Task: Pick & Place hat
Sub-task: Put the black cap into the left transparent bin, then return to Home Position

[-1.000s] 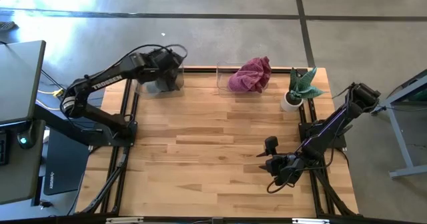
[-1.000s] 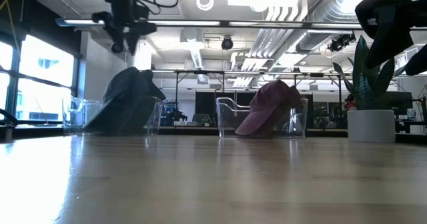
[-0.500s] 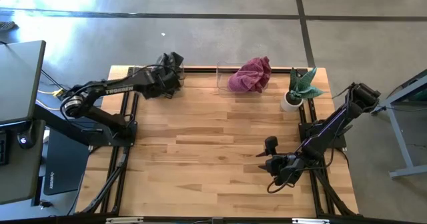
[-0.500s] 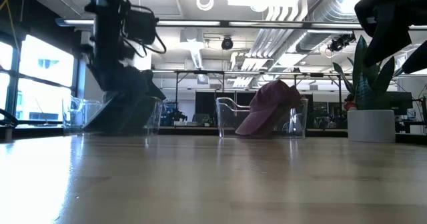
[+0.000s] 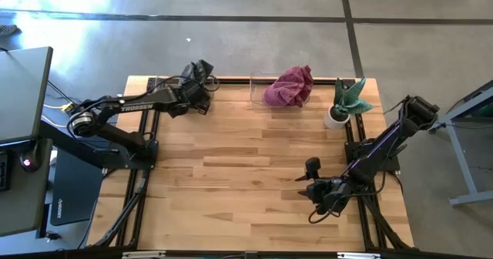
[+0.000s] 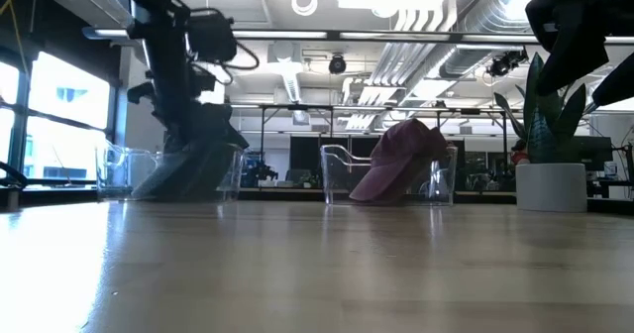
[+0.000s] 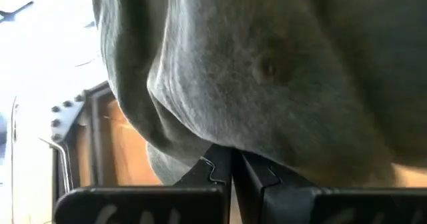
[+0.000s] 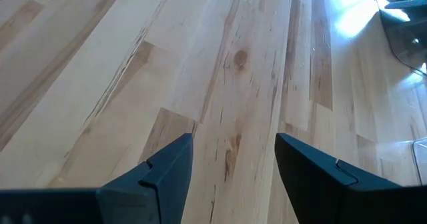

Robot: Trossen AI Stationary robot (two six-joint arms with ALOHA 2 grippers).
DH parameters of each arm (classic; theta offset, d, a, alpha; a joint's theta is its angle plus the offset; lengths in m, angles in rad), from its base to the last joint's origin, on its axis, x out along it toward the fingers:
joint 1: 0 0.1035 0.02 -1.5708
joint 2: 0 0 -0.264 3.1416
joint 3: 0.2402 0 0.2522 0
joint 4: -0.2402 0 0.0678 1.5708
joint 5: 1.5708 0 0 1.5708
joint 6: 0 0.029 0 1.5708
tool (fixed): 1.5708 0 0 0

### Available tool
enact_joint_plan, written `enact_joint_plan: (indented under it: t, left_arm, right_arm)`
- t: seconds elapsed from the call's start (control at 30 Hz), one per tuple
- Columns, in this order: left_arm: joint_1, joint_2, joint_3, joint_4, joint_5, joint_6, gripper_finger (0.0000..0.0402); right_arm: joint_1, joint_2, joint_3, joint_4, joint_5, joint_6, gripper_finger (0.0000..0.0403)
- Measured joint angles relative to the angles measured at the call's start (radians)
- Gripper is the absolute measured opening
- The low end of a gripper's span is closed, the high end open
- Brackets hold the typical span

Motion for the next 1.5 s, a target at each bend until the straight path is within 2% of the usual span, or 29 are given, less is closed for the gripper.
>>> enact_joint_plan:
  t: [0.17,0.23,0.3,0.4,0.47,0.53,0.63,0.73,0.9,1.0,1.17,1.27,1.33,1.5]
  left_arm:
    - [-0.046,-0.044,0.136,-0.176,0.143,0.007,0.0001]
    - [-0.071,-0.059,0.201,-0.260,0.154,0.006,0.0001]
    - [-0.096,-0.079,0.261,-0.334,0.107,-0.017,0.0001]
    - [-0.112,-0.096,0.310,-0.428,-0.060,-0.103,0.0001]
    - [-0.092,-0.097,0.310,-0.472,-0.145,-0.162,0.0000]
    - [-0.046,-0.097,0.283,-0.479,-0.186,-0.199,0.0000]
    - [0.039,-0.097,0.201,-0.394,-0.193,-0.200,0.0000]
    - [0.100,-0.078,0.084,-0.168,-0.166,-0.104,0.0000]
    - [0.120,-0.062,-0.066,0.255,0.056,0.153,0.0000]
    - [0.118,-0.062,-0.073,0.281,0.068,0.190,0.0000]
    - [0.111,-0.119,-0.017,0.125,0.066,0.189,0.0000]
    - [0.050,-0.176,0.003,0.054,0.033,0.178,0.0000]
    - [-0.026,-0.224,0.001,0.034,0.003,0.144,0.0000]
    - [-0.308,-0.277,0.001,0.064,-0.109,0.072,0.0000]
  right_arm:
    - [0.000,0.000,0.000,-0.001,0.002,0.002,0.0209]
    - [0.000,0.000,0.000,-0.001,0.003,0.003,0.0209]
    - [0.000,0.000,0.000,-0.001,0.001,0.007,0.0209]
    - [0.000,0.000,0.000,-0.001,-0.001,0.009,0.0209]
    - [0.000,0.000,0.000,0.000,-0.001,0.010,0.0209]
    - [0.000,0.000,0.000,0.000,-0.001,0.010,0.0209]
    - [0.000,0.000,0.000,0.000,-0.001,0.010,0.0209]
    - [0.000,0.000,0.000,0.003,0.000,0.009,0.0209]
    - [0.000,0.000,0.000,0.003,0.015,0.003,0.0209]
    - [0.000,0.000,0.000,0.003,0.017,0.002,0.0209]
    - [0.000,0.000,0.000,0.007,0.074,0.014,0.0208]
    - [-0.008,-0.004,0.000,0.005,0.139,0.059,0.0208]
    - [-0.020,-0.025,0.000,-0.003,0.143,0.101,0.0208]
    - [-0.049,-0.176,0.000,-0.068,0.145,0.190,0.0174]
